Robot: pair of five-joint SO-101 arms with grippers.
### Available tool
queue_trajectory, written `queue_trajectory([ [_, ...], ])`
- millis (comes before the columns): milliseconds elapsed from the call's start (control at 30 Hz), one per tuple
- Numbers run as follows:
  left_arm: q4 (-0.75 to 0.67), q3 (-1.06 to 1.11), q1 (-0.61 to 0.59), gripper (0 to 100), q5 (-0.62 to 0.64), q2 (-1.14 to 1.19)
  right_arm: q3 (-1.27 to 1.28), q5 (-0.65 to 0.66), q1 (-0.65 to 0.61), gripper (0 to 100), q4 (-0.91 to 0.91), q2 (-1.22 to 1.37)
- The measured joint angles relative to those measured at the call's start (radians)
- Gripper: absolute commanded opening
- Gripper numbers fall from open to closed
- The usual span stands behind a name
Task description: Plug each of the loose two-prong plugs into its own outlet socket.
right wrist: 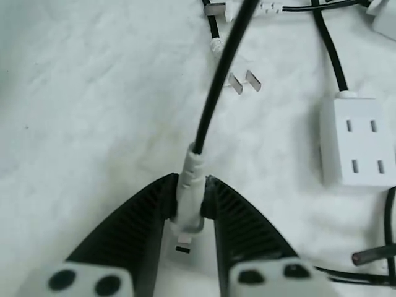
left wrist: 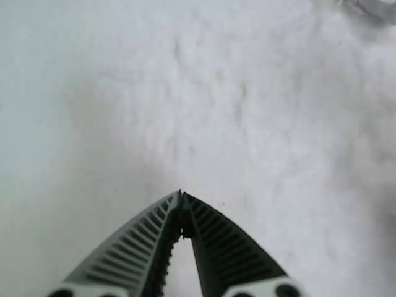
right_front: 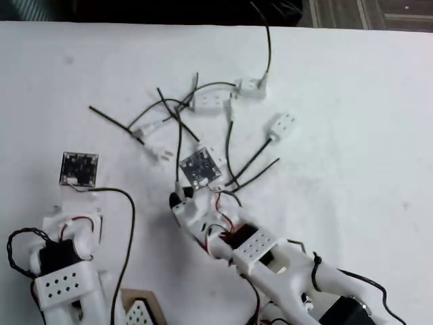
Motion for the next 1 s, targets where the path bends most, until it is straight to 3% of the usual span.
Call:
queue_trajectory([
  [267, 0.000, 0.000, 0.000, 2, 0.000, 0.000, 0.012, -0.002, 0.000, 1.6, 0.152, -0.124],
  [800, 0.000, 0.000, 0.000, 2, 0.000, 0.000, 0.040, -0.002, 0.000, 1.7, 0.130, -0.124],
  [1000, 0.000, 0.000, 0.000, 2, 0.000, 0.000, 0.051, -0.002, 0.000, 1.7, 0.272, -0.213],
])
